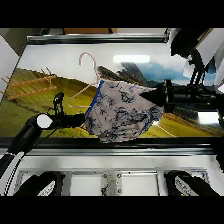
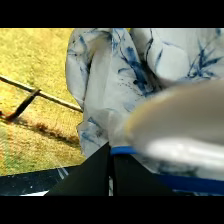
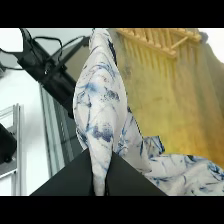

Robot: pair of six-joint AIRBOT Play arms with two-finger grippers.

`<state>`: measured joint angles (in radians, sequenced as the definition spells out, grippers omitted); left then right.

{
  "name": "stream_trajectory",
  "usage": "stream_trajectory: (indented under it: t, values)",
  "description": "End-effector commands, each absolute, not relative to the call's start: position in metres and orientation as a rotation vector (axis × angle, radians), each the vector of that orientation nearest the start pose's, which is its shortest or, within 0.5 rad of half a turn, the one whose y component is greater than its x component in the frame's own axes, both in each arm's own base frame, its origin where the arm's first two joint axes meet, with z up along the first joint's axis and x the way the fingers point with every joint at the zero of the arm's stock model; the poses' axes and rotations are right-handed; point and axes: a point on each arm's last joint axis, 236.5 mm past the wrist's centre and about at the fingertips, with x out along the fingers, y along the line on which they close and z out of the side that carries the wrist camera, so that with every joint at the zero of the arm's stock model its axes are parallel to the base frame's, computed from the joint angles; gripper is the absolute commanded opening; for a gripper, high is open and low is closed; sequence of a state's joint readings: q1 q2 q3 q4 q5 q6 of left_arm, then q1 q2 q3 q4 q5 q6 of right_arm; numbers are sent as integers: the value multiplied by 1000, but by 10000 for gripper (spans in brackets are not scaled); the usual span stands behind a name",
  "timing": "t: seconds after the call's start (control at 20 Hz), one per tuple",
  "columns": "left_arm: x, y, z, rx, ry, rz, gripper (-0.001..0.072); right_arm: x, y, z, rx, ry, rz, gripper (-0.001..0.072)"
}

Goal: Fold the clothes and pants, and hang the long-sleeved shirts on hangers.

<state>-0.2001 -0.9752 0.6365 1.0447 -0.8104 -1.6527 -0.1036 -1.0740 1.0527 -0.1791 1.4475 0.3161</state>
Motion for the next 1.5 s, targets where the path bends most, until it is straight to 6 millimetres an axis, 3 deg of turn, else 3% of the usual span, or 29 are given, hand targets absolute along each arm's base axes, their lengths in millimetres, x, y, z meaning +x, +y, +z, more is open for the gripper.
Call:
stream_trajectory:
  t: [0.0, 0.15, 0.45, 0.6, 0.9, 1.1, 1.25, 1.45]
  values:
    - [301, -139, -27, -517, 1189, -230, 16, 310, 199, 213, 159, 416, 1290, 5]
    - [297, -129, -30, -534, 1218, -206, 16, 304, 196, 197, 112, 477, 1294, 6]
    - [297, -128, -30, -518, 1217, -215, 16, 303, 193, 188, 88, 515, 1284, 6]
    - [297, -128, -24, -500, 1219, -231, 16, 301, 185, 166, 12, 586, 1259, 6]
    - [317, -128, 42, -354, 1160, -320, 15, 294, 176, 149, -45, 646, 1266, 5]
    - [313, -132, 98, -274, 1112, -377, 15, 294, 173, 143, 26, 611, 1272, 5]
    - [305, -140, 146, -195, 1031, -419, 15, 297, 182, 155, 175, 463, 1294, 5]
    - [295, -153, 193, -86, 994, -443, 14, 297, 197, 153, 251, 363, 1305, 5]
